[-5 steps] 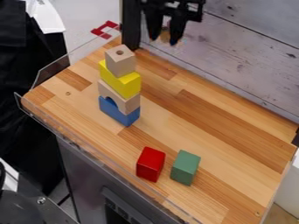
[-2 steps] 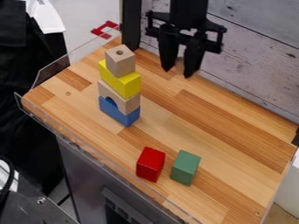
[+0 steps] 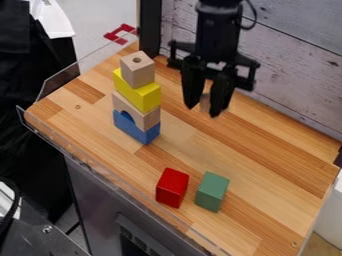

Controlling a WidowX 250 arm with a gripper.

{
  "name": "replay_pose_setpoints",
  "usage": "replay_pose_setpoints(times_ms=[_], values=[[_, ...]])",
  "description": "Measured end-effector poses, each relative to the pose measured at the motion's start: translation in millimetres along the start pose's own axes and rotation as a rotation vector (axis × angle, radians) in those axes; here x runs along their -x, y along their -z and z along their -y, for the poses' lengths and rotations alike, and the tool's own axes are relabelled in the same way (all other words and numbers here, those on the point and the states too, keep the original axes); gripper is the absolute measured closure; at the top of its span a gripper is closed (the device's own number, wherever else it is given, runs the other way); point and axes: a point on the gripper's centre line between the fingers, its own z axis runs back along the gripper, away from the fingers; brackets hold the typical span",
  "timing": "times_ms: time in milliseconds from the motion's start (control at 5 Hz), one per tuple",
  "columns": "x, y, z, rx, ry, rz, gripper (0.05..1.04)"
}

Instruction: Put the plus on top of the green block

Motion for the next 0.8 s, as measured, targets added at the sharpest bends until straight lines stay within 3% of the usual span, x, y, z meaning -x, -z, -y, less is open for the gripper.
replay_pose_setpoints(times_ms=[400,800], values=[[25.9,24.7,-4.0,-0.008,-0.027,-0.096,0.668],[34.4,35.2,5.2,-0.021,0.017,-0.112,0.668]])
